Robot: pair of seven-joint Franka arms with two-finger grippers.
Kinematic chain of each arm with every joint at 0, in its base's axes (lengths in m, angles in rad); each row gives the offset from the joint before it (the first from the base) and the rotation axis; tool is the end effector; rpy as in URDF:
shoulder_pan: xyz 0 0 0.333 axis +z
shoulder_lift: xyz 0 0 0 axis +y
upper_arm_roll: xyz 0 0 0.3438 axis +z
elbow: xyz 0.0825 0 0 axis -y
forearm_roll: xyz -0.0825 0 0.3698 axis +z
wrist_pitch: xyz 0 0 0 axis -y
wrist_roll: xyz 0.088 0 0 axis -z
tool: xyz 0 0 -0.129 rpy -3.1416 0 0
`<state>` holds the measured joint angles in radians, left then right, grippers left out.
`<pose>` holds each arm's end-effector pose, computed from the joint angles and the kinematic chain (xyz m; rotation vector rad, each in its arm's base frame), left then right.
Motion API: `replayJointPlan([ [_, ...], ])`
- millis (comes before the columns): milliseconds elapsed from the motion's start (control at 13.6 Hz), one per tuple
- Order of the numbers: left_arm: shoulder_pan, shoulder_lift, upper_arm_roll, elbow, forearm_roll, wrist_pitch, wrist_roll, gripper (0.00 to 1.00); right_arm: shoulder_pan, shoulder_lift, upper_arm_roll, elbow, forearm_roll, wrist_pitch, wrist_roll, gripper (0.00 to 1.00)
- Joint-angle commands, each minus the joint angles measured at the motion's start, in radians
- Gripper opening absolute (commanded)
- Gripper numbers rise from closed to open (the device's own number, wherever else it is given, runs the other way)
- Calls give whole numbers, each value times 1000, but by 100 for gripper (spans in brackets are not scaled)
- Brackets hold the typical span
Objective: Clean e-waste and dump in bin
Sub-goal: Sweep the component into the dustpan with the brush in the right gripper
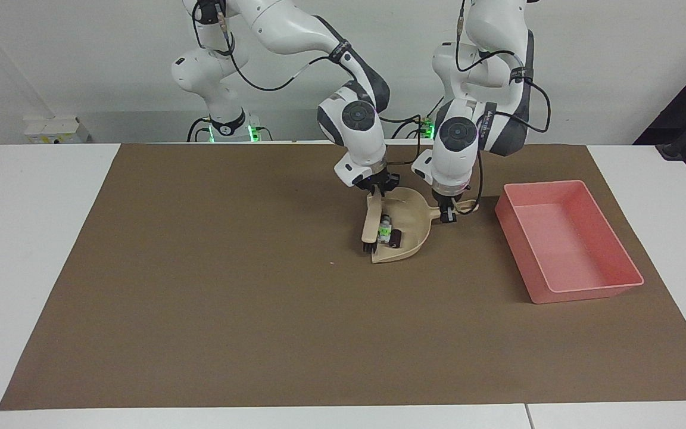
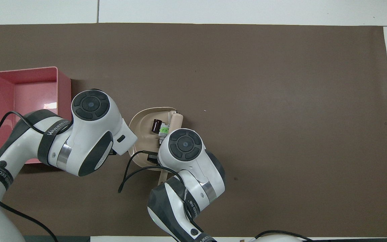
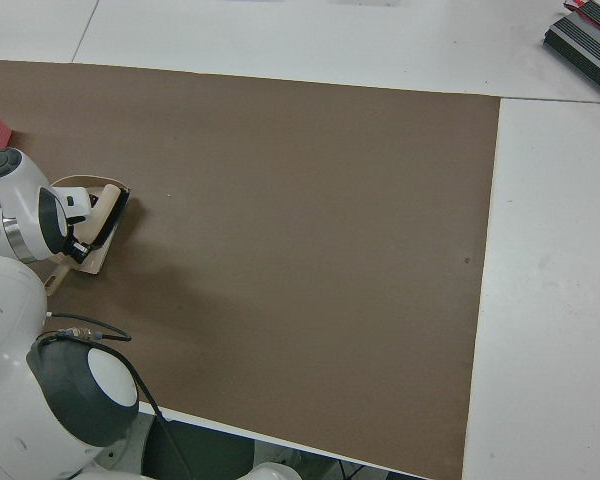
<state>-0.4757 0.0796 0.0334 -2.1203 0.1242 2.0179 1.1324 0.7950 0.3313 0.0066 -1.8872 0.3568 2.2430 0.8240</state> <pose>0.4746 -0.2142 0.3760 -2.1052 2.2529 0.3220 0.4250 0.4618 0.3495 -2.8949 0.3535 0.2780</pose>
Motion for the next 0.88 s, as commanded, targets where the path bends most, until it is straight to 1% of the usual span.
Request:
replayJointPlan([
  [0,16,-32,5,-32,17,41,50,0,1,25,3,20,15,-11,6,0],
  [367,16,-34,5,-50,15,91,63,0,-8,5,1,11,-25,-97,-19,0],
  [514,23,-32,5,-52,12,91,64,0,-17,-17,0,4,-68,-140,-26,0],
  [808,25,-34,5,-52,11,91,81,0,-68,-83,-3,-39,-88,-201,-106,0],
])
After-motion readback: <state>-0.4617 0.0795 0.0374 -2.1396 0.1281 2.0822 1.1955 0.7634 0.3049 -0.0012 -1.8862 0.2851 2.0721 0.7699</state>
